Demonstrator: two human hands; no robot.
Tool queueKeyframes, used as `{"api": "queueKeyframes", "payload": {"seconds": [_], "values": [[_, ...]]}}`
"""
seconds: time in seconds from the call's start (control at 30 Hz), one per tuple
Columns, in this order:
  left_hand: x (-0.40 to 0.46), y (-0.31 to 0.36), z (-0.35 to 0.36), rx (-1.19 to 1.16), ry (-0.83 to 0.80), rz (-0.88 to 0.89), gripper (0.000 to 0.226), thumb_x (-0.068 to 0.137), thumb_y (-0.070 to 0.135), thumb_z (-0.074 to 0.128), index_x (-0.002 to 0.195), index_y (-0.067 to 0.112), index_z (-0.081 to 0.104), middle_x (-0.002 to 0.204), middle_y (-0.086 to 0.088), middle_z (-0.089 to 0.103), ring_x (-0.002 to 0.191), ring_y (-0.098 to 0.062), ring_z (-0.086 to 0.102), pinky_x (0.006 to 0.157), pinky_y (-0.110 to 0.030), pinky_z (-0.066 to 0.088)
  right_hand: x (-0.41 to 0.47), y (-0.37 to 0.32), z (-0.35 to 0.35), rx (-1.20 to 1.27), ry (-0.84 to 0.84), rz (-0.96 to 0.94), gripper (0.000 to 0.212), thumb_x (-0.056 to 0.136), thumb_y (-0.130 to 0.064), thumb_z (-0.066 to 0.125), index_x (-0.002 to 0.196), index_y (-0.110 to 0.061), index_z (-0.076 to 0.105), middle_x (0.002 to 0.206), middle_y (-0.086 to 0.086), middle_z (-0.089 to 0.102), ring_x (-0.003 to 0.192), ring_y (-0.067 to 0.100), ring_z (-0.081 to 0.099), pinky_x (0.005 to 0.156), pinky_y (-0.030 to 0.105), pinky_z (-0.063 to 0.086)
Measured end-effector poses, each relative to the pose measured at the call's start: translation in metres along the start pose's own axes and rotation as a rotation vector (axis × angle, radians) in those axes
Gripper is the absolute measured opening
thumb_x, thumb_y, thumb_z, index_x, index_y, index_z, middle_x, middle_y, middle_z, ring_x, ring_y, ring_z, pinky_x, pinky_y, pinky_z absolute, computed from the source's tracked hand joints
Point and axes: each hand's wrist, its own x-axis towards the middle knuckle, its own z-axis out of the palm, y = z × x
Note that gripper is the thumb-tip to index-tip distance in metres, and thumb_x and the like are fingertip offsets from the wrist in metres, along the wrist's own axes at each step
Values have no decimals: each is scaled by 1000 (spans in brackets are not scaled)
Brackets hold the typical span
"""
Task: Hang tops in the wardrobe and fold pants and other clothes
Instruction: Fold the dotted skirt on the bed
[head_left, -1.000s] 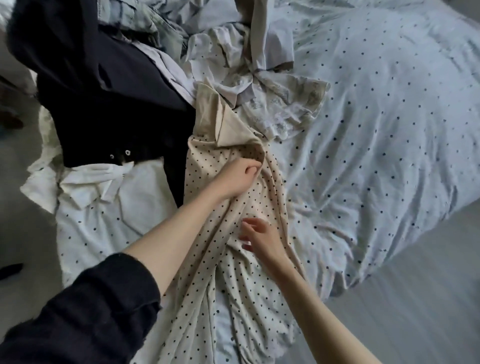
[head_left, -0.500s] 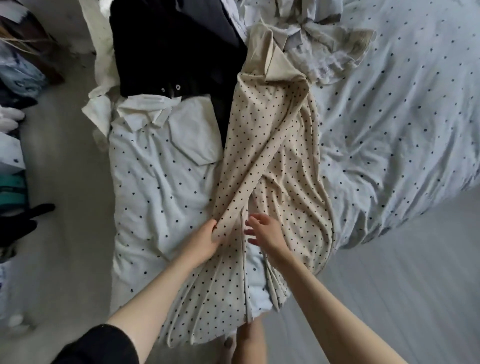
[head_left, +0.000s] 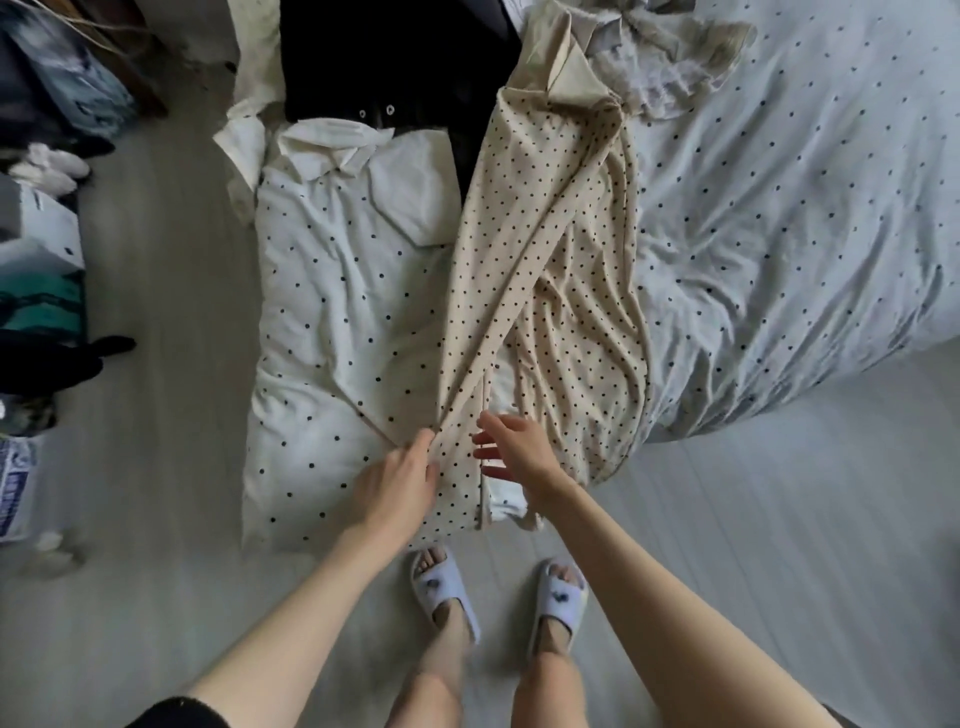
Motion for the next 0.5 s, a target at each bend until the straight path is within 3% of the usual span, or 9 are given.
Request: {"api": "queueKeyframes", "payload": {"seconds": [0.07,0.13,0.23,0.27,0.37,0.5], "values": [[-16,16,10,-3,5,8,33,96,18,44,129,20,43,108,-7,65,91,-28,63,65,-29,39,-3,-4,-5,-45,5,-20,31,93,-36,54,89,-8,65,87,7,64,78,17,60,76,36,55],[-25,33,19,-43,42,-3,36,95,15,46,131,19,44,111,-7,65,94,-28,63,63,-26,34,0,-10,-11,-75,10,-28,36,89,-32,60,90,4,65,82,11,59,75,20,56,67,33,51],[-28,59,28,-127,139,-19,34,93,11,49,126,14,47,107,-11,66,87,-35,63,57,-30,32,7,-19,-21,-53,13,-47,7,82,-6,59,77,-3,56,75,13,52,70,22,53,61,32,45],[-31,67,32,-140,152,-36,33,92,9,50,124,13,48,108,-12,65,88,-36,62,58,-32,33,9,-18,-29,-43,25,-60,10,82,-2,57,74,-5,52,72,12,52,67,22,53,60,32,46],[-42,84,51,-145,166,-74,27,91,6,47,117,12,48,111,-10,58,88,-31,60,64,-34,40,9,-16,-55,42,9,-129,10,89,-3,53,79,-6,53,70,7,51,64,19,50,63,33,47],[-58,114,85,43,47,-97,25,98,21,40,122,18,42,114,-1,54,94,-20,60,67,-26,39,9,-9,-105,22,30,-156,12,93,-11,53,81,-10,52,74,5,54,64,17,53,72,38,54]]}}
